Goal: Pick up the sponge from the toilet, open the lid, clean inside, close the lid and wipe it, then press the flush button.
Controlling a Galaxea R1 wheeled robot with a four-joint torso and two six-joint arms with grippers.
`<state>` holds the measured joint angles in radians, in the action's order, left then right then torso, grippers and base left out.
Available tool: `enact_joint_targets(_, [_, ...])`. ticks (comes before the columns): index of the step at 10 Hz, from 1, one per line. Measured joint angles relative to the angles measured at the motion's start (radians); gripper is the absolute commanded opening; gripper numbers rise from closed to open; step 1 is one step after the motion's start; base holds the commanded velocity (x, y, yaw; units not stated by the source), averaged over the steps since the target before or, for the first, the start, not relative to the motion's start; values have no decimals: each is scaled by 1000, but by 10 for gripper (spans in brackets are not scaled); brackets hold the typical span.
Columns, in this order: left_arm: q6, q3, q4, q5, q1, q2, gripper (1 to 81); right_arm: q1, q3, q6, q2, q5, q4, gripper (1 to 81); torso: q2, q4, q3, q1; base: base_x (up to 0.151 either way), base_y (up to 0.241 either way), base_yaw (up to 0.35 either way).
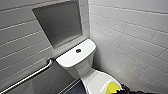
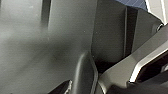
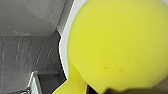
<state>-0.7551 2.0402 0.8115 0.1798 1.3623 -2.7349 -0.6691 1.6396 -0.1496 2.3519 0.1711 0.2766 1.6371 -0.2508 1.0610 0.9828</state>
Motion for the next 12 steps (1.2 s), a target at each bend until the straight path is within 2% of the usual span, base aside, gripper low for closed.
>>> enact_joint_targets(4, [0, 56, 0, 0, 0, -28, 811, 106, 379, -43, 231, 60, 13, 10, 0, 0, 0, 0, 0, 0, 0])
enact_joint_targets(8, [0, 102, 0, -17, 0, -64, 811, 172, 784, -79, 471, 259, 68, 10, 0, 0, 0, 0, 0, 0, 0])
enact_joint_targets(10, [0, 110, 0, -18, 0, -76, 811, 181, 895, -106, 528, 313, 103, 10, 0, 0, -1, -2, 0, 0, 0])
enact_joint_targets(12, [0, 114, 0, -17, 0, -79, 811, 181, 923, -115, 535, 319, 122, 10, 0, 0, -1, -3, 0, 0, 0])
